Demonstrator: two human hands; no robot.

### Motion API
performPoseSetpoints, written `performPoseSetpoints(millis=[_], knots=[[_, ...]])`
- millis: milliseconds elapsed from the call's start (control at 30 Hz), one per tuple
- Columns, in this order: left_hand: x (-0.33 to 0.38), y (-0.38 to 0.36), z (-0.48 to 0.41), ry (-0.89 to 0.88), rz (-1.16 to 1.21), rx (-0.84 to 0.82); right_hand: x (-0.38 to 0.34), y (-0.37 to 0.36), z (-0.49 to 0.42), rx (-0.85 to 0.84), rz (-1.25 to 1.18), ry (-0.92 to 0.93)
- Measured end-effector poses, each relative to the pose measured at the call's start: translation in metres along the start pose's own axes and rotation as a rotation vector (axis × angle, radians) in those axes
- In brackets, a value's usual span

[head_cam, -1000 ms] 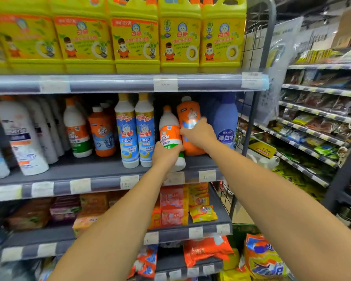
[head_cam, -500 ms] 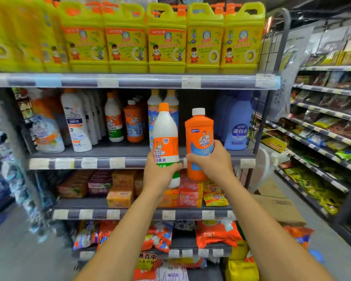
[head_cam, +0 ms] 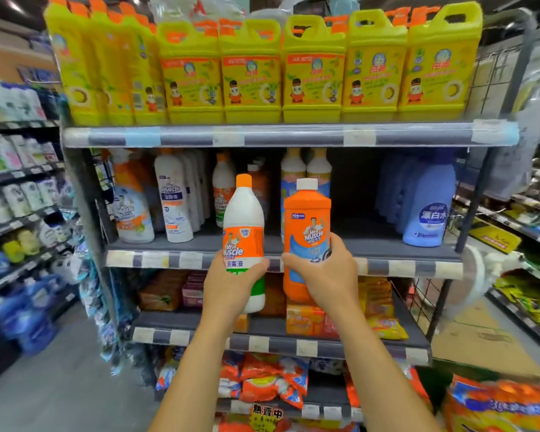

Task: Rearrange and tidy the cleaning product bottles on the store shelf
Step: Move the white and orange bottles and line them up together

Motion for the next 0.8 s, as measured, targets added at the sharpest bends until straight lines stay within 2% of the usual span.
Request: performPoseSetpoints(millis=[400, 800], knots=[[-0.026, 0.017, -0.110, 0.074, -0.003, 0.005, 0.016, -0.110, -0.047, 0.046, 0.051, -0.004], [-0.039, 0.008, -0.187, 0.032, -0.001, -0.037, 0.049, -0.203, -0.109, 0.083, 0.116, -0.021]])
Point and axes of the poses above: each hand's wrist, its own z-axis away from the middle knuckle, its own y-axis out of the back of the hand, x = y × z, the point moved 8 cm from there along -z, towards the middle knuckle, and after that the axes turned 11 degrees about x, right-handed, at the moved point
